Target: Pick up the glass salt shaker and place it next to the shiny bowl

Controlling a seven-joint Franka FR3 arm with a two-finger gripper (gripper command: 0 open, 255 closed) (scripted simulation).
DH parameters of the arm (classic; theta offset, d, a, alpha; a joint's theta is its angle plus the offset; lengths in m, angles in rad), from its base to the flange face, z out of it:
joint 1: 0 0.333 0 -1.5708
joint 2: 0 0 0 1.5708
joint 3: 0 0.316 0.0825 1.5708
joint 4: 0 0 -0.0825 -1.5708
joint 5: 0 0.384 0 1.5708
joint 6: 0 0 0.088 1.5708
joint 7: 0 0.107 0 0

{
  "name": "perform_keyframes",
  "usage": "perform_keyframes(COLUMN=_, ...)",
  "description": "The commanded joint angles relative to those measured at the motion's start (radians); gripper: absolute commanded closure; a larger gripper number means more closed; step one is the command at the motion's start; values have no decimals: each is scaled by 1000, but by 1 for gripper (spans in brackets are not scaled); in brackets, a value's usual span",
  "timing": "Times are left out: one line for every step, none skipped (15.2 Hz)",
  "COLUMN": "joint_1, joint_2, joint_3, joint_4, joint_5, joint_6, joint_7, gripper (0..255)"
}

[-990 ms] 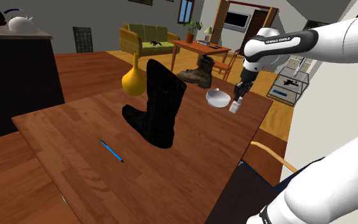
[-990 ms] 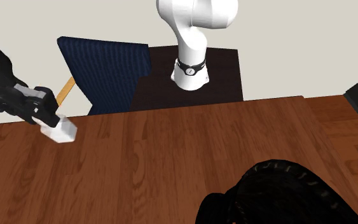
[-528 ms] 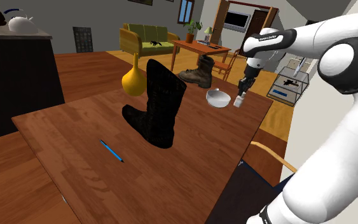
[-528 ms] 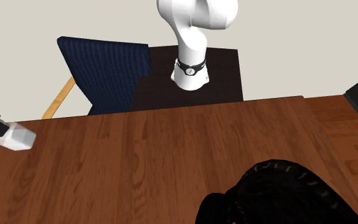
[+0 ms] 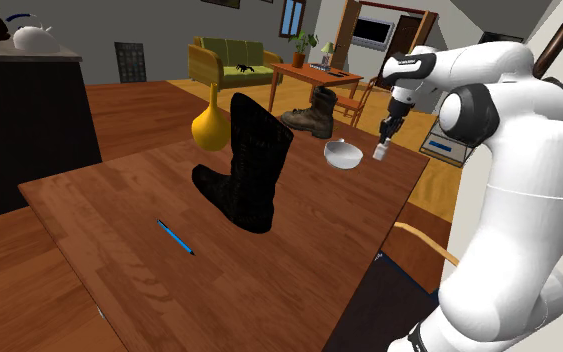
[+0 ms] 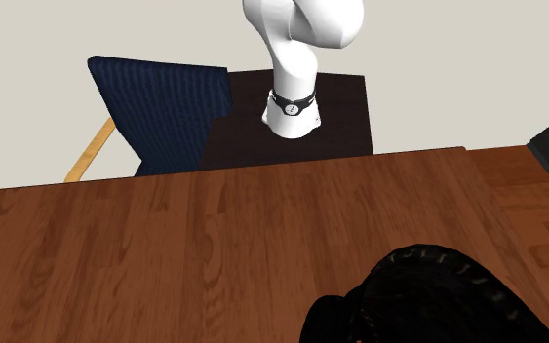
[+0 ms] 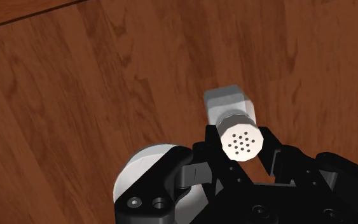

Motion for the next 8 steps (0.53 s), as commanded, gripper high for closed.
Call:
perform_keyframes(joint_1=-56, joint_2=100, joint_3=4, joint_4=152, joint_5=40, joint_6=-59, joint_7=-30, gripper=255)
perform_keyframes(joint_1=-55, joint_2=98, joint_3=7, joint_4=137, joint_5=39, joint_6=-45, joint_7=-30, gripper=255)
perform_keyframes(joint_1=-53, joint_2=98, joint_3=7, joint_4=122, joint_5=39, joint_6=-31, joint_7=-31, gripper=255)
perform_keyframes(joint_1=-51, joint_2=98, joint_3=8, joint_4=108, joint_5=39, joint_6=-18, joint_7=-32, gripper=255)
perform_keyframes(joint_1=-49, joint_2=98, joint_3=8, joint_4=95, joint_5=40, joint_6=-4, joint_7=-33, gripper=255)
perform_keyframes(joint_1=-48, joint_2=98, joint_3=9, joint_4=82, joint_5=40, joint_6=9, joint_7=-34, gripper=255)
perform_keyframes(joint_1=-46, joint_2=99, joint_3=9, joint_4=69, joint_5=41, joint_6=22, joint_7=-35, gripper=255)
perform_keyframes(joint_1=-45, joint_2=100, joint_3=10, joint_4=57, joint_5=42, joint_6=35, joint_7=-36, gripper=255)
